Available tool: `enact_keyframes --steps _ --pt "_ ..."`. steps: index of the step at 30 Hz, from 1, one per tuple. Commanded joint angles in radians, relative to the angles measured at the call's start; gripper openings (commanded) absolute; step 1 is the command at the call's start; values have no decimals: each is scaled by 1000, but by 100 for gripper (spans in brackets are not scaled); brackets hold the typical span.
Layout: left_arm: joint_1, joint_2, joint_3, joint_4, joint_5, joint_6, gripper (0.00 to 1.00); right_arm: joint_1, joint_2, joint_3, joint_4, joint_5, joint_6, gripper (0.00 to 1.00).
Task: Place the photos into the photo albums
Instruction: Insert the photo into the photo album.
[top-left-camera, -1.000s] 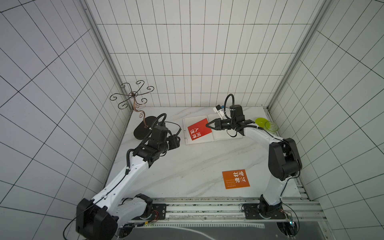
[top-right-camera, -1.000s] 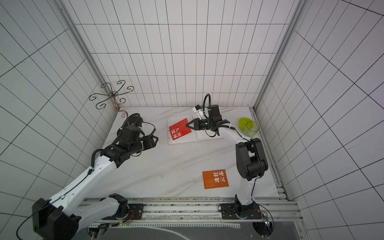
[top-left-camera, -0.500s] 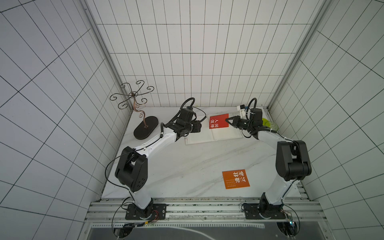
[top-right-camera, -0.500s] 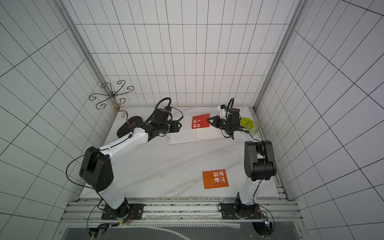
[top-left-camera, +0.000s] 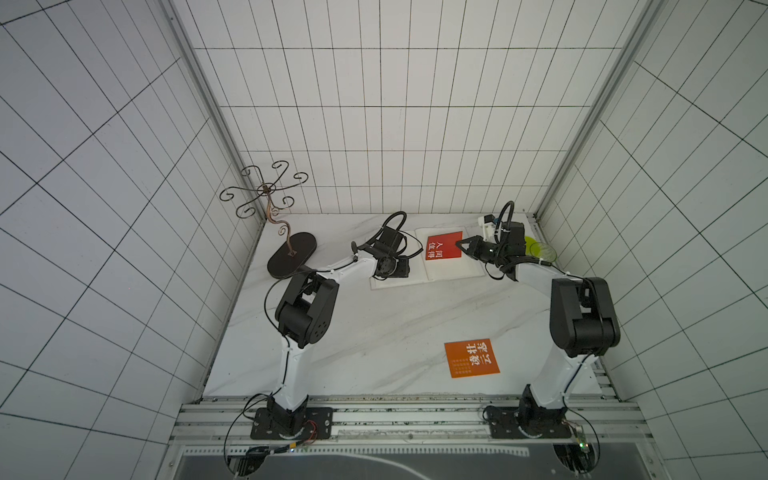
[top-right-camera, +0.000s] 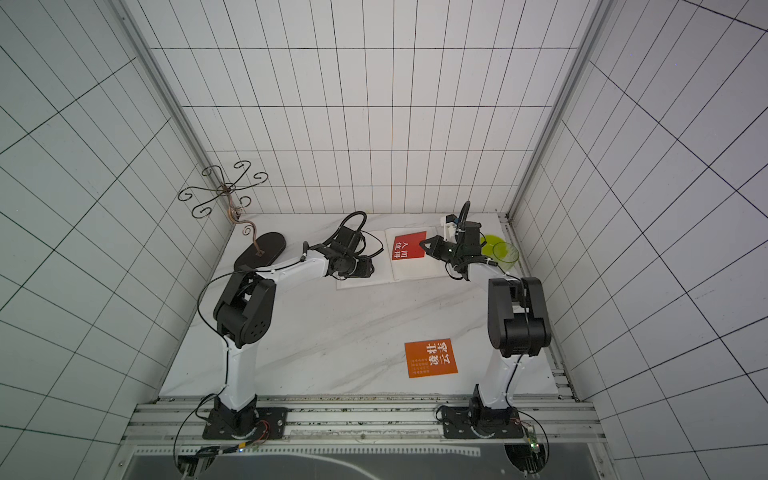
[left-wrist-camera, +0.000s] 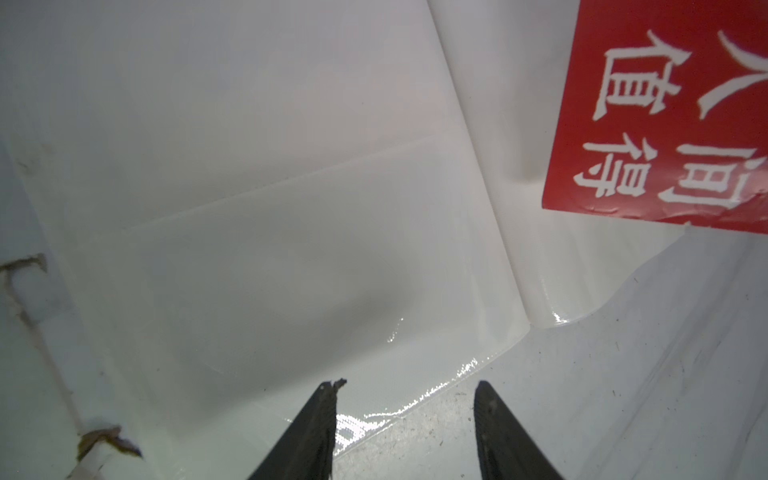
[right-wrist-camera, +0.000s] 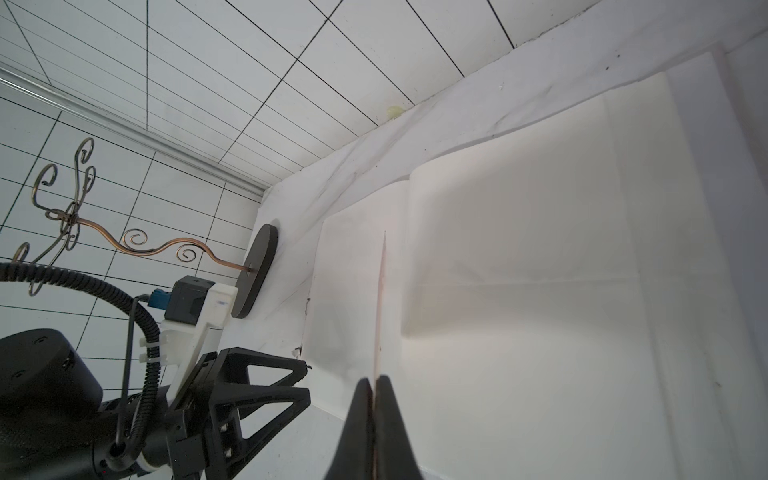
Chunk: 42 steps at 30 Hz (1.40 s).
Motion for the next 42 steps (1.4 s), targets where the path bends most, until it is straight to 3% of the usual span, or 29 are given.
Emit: enact_keyframes --steps 1,13,42 --pt "5 24 12 -19 -38 24 54 -9 31 -44 13 2 -18 0" --pt "64 40 -82 -48 -52 11 54 -9 57 -39 -26 6 -40 0" --pt "81 25 -96 -70 -67 9 54 -8 76 -15 -170 50 -94 0"
